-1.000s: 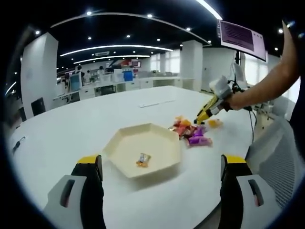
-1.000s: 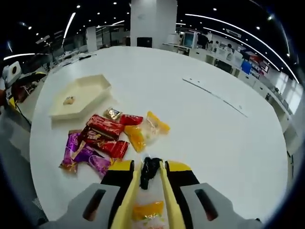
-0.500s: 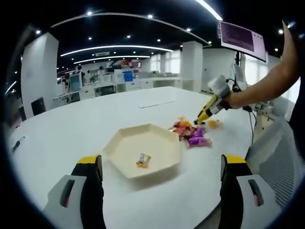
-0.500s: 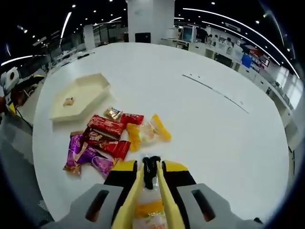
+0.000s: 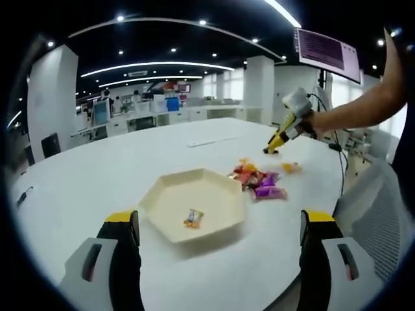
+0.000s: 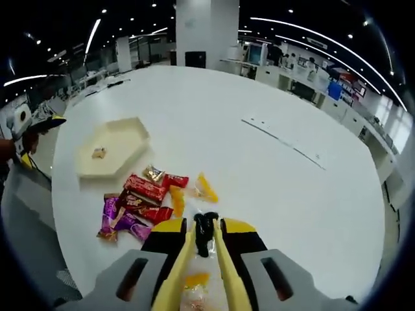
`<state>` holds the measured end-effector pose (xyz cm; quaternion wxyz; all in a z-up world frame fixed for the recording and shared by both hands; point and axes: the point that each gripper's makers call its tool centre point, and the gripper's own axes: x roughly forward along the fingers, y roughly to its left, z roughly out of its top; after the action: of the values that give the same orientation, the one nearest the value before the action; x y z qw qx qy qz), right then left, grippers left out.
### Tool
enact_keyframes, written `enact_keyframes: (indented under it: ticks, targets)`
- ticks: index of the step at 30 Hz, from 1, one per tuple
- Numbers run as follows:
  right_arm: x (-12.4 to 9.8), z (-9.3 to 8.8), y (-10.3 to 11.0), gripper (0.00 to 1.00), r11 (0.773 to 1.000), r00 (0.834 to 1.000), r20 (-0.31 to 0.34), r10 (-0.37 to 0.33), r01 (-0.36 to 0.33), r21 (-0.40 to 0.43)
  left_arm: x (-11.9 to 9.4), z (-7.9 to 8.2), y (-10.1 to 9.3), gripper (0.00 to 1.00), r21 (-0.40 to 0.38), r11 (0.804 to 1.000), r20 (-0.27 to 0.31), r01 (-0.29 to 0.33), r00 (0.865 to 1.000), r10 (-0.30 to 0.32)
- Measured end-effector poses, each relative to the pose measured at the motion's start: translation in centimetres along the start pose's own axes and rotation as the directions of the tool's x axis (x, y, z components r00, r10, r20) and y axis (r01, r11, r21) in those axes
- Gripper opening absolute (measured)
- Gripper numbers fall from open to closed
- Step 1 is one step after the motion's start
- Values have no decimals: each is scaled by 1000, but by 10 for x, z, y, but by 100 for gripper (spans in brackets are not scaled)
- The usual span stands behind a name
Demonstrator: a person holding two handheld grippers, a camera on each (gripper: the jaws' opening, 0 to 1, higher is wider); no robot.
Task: Place the target food into the container with the food tongs after gripping and lifting it, then release it inside without dropping or visibly crushing the food.
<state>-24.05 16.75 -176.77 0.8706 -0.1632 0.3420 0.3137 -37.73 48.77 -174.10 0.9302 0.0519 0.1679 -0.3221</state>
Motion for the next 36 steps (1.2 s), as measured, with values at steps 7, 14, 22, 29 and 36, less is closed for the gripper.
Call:
enact_keyframes:
  ticks: [7,14,22,29,36]
  targets:
    - [-11,19,1,20,1000,1000,12,11,-11,-21,0,0,-1,100,3,1000,0,4,1000,-4]
    - [-12,29,4,20,999,1000,29,12,-11,-32,0,1,0,100,3,1000,4,1,1000,-1]
    - [-9,46,14,20,999,998,53,30,-28,-31,0,2,-1,100,14,1000,7,6,1000,-6]
    - [-1,63,33,20,996,996,67,63,-59,-61,1,2,-6,99,31,999,3,19,1000,-19]
    - [7,89,56,20,991,990,92,103,-95,-93,-1,6,-7,99,23,999,19,27,999,-28]
